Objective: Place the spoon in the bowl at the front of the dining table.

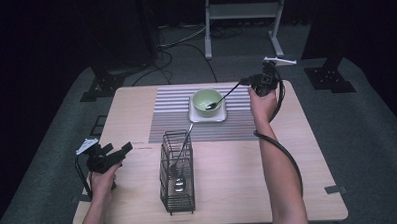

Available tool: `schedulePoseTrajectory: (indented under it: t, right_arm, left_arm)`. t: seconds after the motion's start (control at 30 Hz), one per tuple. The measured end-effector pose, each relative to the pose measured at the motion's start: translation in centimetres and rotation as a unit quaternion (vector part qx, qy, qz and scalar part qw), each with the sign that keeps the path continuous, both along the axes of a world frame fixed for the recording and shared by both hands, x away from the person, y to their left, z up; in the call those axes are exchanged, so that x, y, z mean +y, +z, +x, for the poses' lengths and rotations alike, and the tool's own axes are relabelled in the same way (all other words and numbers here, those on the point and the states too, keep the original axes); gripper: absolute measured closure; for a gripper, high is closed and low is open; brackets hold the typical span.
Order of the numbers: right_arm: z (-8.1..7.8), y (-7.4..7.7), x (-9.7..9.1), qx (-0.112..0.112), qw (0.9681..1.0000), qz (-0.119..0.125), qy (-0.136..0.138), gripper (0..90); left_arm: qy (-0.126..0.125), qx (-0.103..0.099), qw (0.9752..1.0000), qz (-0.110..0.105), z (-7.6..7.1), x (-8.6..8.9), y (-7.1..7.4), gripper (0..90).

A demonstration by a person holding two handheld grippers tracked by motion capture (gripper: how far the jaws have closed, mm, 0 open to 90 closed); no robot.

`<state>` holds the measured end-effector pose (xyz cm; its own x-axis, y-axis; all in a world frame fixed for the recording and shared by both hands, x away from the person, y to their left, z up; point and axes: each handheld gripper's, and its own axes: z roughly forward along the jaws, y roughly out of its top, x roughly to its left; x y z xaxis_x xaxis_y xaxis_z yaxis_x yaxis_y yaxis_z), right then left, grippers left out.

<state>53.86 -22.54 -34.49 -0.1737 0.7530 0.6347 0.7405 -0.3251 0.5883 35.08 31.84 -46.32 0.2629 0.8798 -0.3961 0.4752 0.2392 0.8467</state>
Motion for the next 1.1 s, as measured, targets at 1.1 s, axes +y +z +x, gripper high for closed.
schedulePoseTrajectory:
  t: [1.1]
  right_arm:
    - [0.1, -2.9, -0.2, 0.021, 0.9997, 0.008, 0.011, 85.2]
  left_arm:
    - [0.001, 0.005, 1.0000, 0.002, 0.2, -0.2, -0.3, 0.0]
